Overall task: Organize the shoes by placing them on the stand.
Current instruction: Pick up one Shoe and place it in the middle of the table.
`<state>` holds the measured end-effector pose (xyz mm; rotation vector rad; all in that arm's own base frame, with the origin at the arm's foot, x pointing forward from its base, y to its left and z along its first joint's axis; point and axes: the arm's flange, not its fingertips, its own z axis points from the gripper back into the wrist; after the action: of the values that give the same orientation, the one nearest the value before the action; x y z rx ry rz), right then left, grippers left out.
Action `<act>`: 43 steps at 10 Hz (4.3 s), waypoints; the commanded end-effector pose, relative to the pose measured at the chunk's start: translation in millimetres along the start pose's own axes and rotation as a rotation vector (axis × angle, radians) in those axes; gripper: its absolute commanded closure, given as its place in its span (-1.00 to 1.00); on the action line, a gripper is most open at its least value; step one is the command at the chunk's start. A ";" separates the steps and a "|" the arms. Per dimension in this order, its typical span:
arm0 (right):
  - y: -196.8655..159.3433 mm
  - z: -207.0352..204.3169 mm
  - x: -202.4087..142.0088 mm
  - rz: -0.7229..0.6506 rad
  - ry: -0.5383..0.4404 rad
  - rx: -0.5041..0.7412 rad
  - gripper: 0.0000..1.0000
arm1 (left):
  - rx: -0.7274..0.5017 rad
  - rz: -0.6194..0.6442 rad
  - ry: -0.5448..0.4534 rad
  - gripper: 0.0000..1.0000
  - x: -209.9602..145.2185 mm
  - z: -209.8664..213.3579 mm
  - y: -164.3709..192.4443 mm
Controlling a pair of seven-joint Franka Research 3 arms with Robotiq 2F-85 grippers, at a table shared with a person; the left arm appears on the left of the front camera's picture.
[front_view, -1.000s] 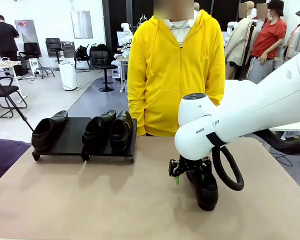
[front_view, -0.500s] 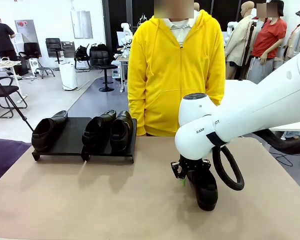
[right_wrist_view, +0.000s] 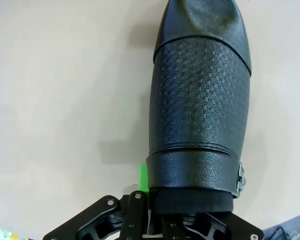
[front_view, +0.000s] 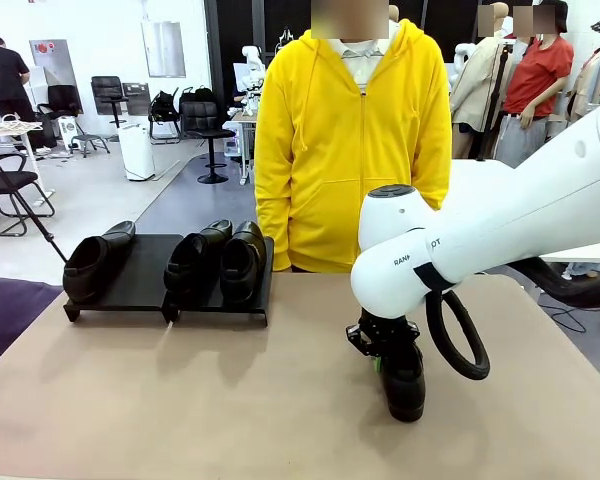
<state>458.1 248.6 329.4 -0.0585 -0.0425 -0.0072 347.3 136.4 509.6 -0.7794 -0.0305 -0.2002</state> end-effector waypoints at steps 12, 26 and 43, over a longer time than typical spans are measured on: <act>-42.7 153.9 -125.8 -0.150 -0.156 0.045 1.00 | 0.005 -0.010 0.011 -1.00 -2.8 1.7 1.7; 351.5 185.2 -50.5 0.100 -0.531 0.093 1.00 | 0.005 -0.010 0.011 -1.00 -2.8 1.7 1.7; 200.7 94.0 -116.5 -0.006 0.041 0.104 1.00 | 0.005 -0.010 0.011 -1.00 -2.8 1.7 1.7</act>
<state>342.7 463.4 405.4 0.0148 0.0026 -0.0232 348.2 137.1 509.1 -0.7791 -0.0267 -0.1994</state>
